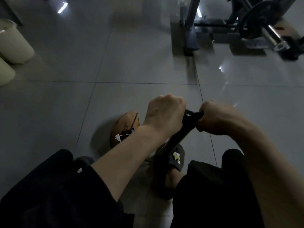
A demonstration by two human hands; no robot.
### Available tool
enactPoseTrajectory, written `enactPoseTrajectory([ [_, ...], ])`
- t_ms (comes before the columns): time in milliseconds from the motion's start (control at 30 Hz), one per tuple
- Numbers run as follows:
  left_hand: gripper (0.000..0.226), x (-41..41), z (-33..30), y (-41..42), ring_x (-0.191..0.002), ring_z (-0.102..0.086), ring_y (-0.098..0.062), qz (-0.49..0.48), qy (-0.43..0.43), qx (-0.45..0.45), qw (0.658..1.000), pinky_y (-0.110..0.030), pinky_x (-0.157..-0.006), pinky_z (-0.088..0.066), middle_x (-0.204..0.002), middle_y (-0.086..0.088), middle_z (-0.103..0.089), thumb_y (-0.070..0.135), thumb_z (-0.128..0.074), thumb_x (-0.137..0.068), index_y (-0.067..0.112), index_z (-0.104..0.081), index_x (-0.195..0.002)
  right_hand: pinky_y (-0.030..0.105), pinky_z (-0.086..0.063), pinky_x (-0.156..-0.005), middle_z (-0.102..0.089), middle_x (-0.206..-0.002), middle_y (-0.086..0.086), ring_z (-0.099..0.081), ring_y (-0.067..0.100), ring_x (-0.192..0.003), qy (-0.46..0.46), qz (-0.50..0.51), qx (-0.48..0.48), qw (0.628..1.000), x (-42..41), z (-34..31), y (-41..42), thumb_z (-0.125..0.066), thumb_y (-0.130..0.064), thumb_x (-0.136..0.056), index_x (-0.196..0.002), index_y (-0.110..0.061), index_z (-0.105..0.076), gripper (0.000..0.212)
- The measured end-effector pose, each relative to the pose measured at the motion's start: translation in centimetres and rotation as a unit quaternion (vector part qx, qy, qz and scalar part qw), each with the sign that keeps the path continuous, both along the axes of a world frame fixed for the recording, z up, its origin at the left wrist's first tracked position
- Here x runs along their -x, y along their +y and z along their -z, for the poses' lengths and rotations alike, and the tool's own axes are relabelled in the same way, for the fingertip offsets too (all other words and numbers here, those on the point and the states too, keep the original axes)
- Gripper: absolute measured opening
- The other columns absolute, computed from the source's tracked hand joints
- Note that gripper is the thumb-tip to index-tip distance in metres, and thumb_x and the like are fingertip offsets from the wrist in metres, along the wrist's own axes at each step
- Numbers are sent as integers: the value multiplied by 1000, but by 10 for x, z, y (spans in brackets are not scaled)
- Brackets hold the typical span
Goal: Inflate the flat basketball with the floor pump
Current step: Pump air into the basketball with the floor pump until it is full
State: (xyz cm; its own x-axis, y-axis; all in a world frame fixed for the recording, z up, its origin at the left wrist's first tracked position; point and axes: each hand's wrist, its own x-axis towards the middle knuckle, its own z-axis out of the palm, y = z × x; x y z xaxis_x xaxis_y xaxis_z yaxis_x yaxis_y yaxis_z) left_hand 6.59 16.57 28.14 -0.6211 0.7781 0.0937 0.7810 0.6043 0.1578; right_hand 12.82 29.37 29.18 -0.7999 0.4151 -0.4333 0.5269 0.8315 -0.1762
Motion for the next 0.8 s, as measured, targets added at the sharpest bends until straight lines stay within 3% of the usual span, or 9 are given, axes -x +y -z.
enactPoseTrajectory([
  [133, 14, -4, 70, -5, -89, -60, -33, -2, -74, 97, 992, -32, -62, -36, -96, -13, -64, 14, -53, -84, 10, -61, -95, 33, -49, -69, -55, -83, 10, -60, 29, -83, -68, 6, 11, 998, -2, 83, -16, -58, -25, -84, -65, -17, -38, 28],
  [233, 14, 1, 116, -3, -88, -60, -34, -17, -92, 112, 989, -32, -61, -35, -95, -14, -64, 10, -49, -85, 10, -60, -94, 32, -41, -65, -59, -91, 13, -57, 32, -83, -87, 17, 14, 996, 0, 125, -18, -59, -30, -83, -65, -17, -33, 35],
  [300, 14, 5, 134, -2, -88, -60, -34, -23, -88, 107, 990, -32, -60, -35, -94, -13, -64, 10, -48, -86, 10, -60, -94, 31, -40, -65, -59, -92, 11, -56, 31, -82, -91, 26, 15, 995, 3, 137, -18, -58, -29, -84, -66, -16, -35, 32],
  [400, 14, 3, 154, -4, -85, -61, -32, -16, -107, 119, 987, -31, -59, -36, -92, -12, -65, 12, -47, -88, 11, -60, -94, 32, -45, -70, -63, -104, 10, -61, 30, -96, -107, 25, 18, 994, 1, 154, -23, -52, -26, -88, -87, -14, -51, 12],
  [467, 15, -2, 158, -6, -86, -61, -32, -11, -114, 130, 985, -31, -61, -36, -94, -12, -65, 13, -45, -89, 11, -60, -95, 34, -47, -74, -64, -110, 10, -62, 30, -100, -116, 27, 16, 993, -5, 160, -26, -51, -26, -89, -103, -12, -58, 22],
  [533, 18, -6, 152, -4, -90, -61, -34, -5, -120, 130, 984, -32, -63, -37, -98, -13, -65, 12, -44, -90, 9, -60, -98, 34, -46, -75, -63, -112, 10, -61, 30, -102, -120, 30, 12, 992, -10, 156, -24, -53, -27, -88, -108, -11, -57, 26],
  [700, 18, -20, 115, 0, -95, -60, -36, 35, -130, 125, 983, -32, -65, -38, -103, -16, -63, 13, -50, -88, 6, -60, -101, 31, -47, -70, -60, -90, 9, -61, 27, -88, -140, 22, 31, 989, -25, 127, -16, -58, -23, -81, -86, -15, -53, 11],
  [800, 20, -16, 75, -3, -93, -60, -36, 23, -89, 80, 993, -31, -65, -37, -101, -15, -64, 20, -54, -85, 8, -61, -99, 32, -48, -68, -57, -77, 8, -62, 29, -79, -70, 12, 8, 997, -21, 86, -10, -59, -22, -80, -73, -13, -53, 13],
])
